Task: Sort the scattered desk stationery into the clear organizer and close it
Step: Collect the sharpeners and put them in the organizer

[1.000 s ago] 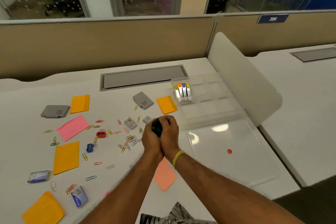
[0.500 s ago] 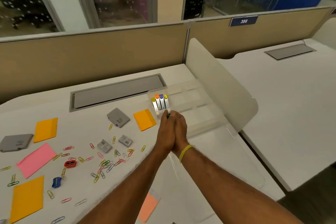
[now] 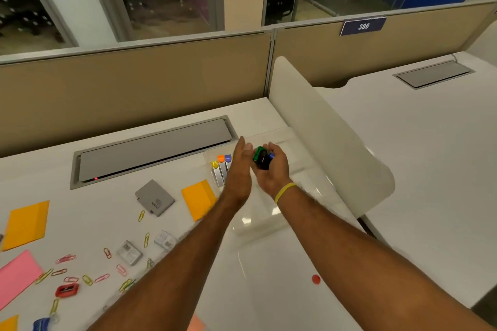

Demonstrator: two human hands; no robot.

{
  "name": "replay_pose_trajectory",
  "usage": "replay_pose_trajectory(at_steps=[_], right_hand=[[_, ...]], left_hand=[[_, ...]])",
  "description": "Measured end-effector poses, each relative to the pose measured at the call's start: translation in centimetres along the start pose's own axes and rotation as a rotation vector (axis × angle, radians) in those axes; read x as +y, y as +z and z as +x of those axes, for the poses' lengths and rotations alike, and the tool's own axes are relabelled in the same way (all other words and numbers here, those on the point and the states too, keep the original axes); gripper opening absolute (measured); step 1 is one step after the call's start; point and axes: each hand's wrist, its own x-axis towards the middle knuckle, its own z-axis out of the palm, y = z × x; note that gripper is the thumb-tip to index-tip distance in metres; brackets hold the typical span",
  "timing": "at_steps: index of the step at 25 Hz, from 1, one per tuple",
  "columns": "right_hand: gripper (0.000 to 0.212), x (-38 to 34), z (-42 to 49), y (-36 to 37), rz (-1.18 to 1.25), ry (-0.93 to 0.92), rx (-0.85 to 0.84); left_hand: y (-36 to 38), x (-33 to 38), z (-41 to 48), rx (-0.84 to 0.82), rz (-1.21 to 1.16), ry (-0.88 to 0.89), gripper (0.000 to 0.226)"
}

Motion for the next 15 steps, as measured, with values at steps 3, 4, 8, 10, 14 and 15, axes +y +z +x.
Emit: replay_pose_trajectory(at_steps=[3,4,8,10,14,15], right_hand=[[0.017,-0.4,1.9,0.9,-0.146,-0.043,0.027],[0.017,-0.3,2.7,0.9,-0.196,-0.061,0.048],[0.013,-0.1,4.2,1.0,-0.436,-0.222,0.142],[0.022,0.1,4.1,0.9,-0.541,-0.296,0.141],[0.031,-0.1,3.3,0.2,-0.619,-0.412,0.12],[0.031,-0.2,3.0,0.0,-0.616,-0.425,0.121]], left_hand=[[-2.9,-2.4,1.8,0.085,0.01,-0.034,0.067],[-3.7,-3.2,2.2,0.101,0.018,-0.053,0.07],[-5.1,-5.1,2.2,0.134,0.074,-0.054,0.05],[-5.3,-6.0,2.0,0.137,0.083,-0.055,0.05],[-5.6,-6.5,1.2,0.137,0.07,-0.071,0.05],[-5.6,-6.3,0.8,0.142,0.079,-0.063,0.049]])
